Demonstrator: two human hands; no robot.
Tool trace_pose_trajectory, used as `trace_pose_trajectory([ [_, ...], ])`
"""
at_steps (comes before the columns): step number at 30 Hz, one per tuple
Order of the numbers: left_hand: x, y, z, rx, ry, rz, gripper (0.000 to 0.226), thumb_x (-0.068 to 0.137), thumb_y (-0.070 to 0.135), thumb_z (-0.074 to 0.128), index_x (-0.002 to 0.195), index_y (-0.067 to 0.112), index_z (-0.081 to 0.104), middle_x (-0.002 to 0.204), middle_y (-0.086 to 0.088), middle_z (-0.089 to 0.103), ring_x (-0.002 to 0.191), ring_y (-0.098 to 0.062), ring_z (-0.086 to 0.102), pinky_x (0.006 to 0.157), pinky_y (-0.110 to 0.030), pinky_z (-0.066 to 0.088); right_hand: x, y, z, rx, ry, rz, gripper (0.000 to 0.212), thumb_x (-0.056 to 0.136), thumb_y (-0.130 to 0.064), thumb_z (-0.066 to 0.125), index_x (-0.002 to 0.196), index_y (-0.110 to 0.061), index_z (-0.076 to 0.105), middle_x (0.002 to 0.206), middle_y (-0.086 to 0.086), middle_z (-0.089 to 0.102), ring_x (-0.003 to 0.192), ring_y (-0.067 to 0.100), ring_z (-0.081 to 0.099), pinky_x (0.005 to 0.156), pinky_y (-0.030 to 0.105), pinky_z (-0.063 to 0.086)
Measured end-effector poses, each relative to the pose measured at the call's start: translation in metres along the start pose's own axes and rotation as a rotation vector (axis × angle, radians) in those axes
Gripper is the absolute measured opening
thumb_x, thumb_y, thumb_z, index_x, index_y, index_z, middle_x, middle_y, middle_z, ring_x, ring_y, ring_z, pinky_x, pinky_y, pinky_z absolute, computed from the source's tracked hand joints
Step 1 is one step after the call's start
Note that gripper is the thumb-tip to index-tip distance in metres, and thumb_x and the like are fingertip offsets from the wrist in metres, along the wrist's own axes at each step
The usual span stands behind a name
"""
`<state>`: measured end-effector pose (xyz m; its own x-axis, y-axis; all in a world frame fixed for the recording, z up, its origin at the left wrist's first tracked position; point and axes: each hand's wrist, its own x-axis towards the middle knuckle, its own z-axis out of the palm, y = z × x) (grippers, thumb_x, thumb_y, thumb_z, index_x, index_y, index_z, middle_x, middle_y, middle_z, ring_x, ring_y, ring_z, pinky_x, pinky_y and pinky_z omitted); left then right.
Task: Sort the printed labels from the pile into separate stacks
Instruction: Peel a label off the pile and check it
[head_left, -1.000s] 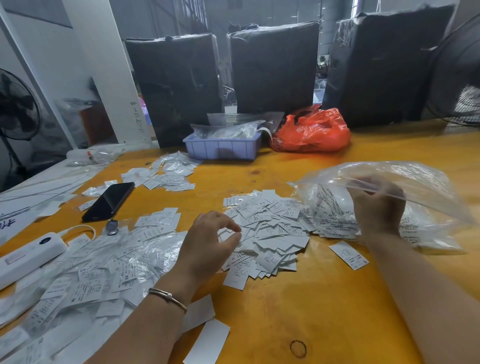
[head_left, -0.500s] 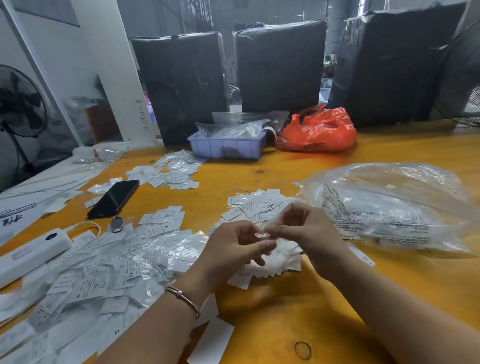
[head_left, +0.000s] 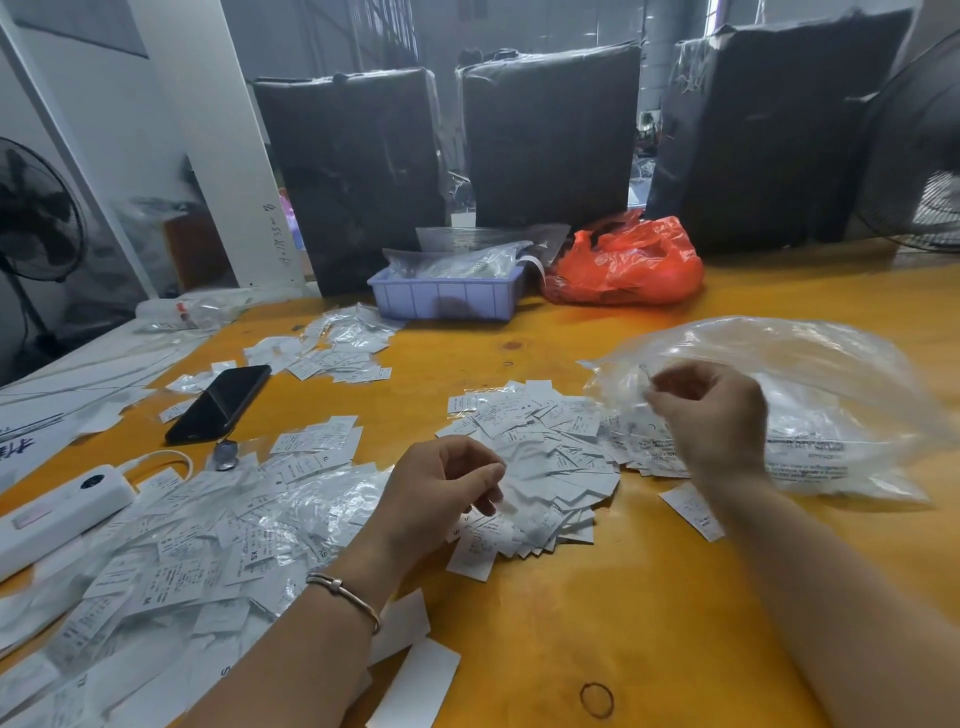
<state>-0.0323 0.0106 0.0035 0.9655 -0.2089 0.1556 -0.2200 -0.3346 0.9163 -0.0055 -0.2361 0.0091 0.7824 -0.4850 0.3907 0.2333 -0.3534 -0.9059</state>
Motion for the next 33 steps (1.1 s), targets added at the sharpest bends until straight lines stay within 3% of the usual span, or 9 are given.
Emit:
trace_pose_trajectory([
  [7,-0.001,0.001,-0.001,-0.034,0.004,-0.007,0.009,0.089,0.001,0.065,0.084,0.006,0.07,0.066,-0.004,0.07,0.057,-0.01,0.062,0.054,-0.015,0.048,0.027,0.025,-0.018,-0.37,0.319,-0.12,0.018,0.086,0.001,0.053,0.097,0.004,0.068,0.095,0.025,0.068,0.088,0.035,0.06,0.069,0.027,0.034],
  [10,0.0,0.001,-0.001,-0.032,0.02,-0.013,0.005,0.085,-0.001,0.068,0.083,0.003,0.066,0.071,-0.003,0.072,0.061,-0.008,0.065,0.06,-0.015,0.05,0.027,0.029,-0.015,-0.616,0.229,-0.079,0.028,0.086,-0.006,0.058,0.112,0.002,0.06,0.113,0.024,0.061,0.108,0.038,0.051,0.086,0.04,0.039],
  [14,0.0,0.001,-0.002,-0.098,0.053,-0.033,0.011,0.08,-0.004,0.072,0.082,0.001,0.062,0.078,-0.01,0.074,0.068,-0.011,0.069,0.064,-0.018,0.053,0.019,0.021,-0.01,-0.819,0.054,-0.147,0.035,0.082,-0.011,0.064,0.117,-0.005,0.065,0.139,0.016,0.049,0.131,0.033,0.037,0.109,0.043,0.026],
  [19,0.0,0.002,-0.004,-0.193,0.033,-0.087,0.025,0.079,0.0,0.076,0.099,0.013,0.07,0.078,0.0,0.073,0.075,-0.009,0.069,0.063,-0.014,0.05,-0.011,-0.007,0.008,-0.456,-0.218,-0.308,0.013,0.083,-0.005,0.065,0.093,-0.01,0.073,0.096,0.009,0.073,0.09,0.022,0.062,0.08,0.032,0.047],
  [22,0.0,0.003,-0.004,-0.204,-0.031,-0.086,0.025,0.081,0.004,0.075,0.097,0.022,0.075,0.076,0.006,0.07,0.071,-0.005,0.065,0.059,-0.014,0.048,-0.031,-0.026,0.018,-0.036,-0.639,-0.026,0.021,0.081,-0.026,0.074,0.098,-0.016,0.07,0.092,0.001,0.073,0.081,0.013,0.068,0.067,0.024,0.053],
  [24,-0.001,0.005,-0.003,-0.275,-0.075,-0.084,0.02,0.08,0.004,0.075,0.089,0.022,0.077,0.08,0.002,0.071,0.075,-0.011,0.069,0.063,-0.019,0.052,-0.039,-0.03,0.022,0.059,-0.851,0.131,0.045,0.071,-0.045,0.075,0.108,-0.021,0.066,0.096,-0.006,0.071,0.08,0.003,0.067,0.06,0.016,0.048],
  [26,-0.002,0.007,-0.003,-0.366,-0.109,-0.085,0.011,0.074,0.008,0.077,0.081,0.016,0.074,0.081,-0.005,0.072,0.079,-0.02,0.072,0.068,-0.025,0.056,-0.044,-0.03,0.024,0.086,-0.976,0.167,0.043,0.069,-0.045,0.075,0.102,-0.018,0.069,0.086,-0.006,0.07,0.071,0.006,0.064,0.057,0.015,0.043],
  [29,-0.002,0.007,-0.003,-0.371,-0.137,-0.089,0.009,0.074,0.013,0.077,0.08,0.009,0.07,0.083,-0.015,0.073,0.083,-0.026,0.073,0.075,-0.032,0.059,-0.046,-0.027,0.025,0.157,-0.949,0.146,0.015,0.079,-0.024,0.075,0.08,-0.009,0.071,0.069,0.0,0.065,0.063,0.007,0.054,0.054,0.015,0.041],
  [33,-0.002,0.006,0.0,-0.238,-0.152,-0.087,0.006,0.08,0.009,0.076,0.081,0.004,0.073,0.083,-0.015,0.072,0.079,-0.02,0.069,0.073,-0.027,0.058,-0.045,-0.027,0.025,0.174,-0.856,0.068,0.011,0.082,-0.017,0.073,0.078,-0.007,0.07,0.07,0.001,0.065,0.067,0.01,0.052,0.06,0.022,0.04],
])
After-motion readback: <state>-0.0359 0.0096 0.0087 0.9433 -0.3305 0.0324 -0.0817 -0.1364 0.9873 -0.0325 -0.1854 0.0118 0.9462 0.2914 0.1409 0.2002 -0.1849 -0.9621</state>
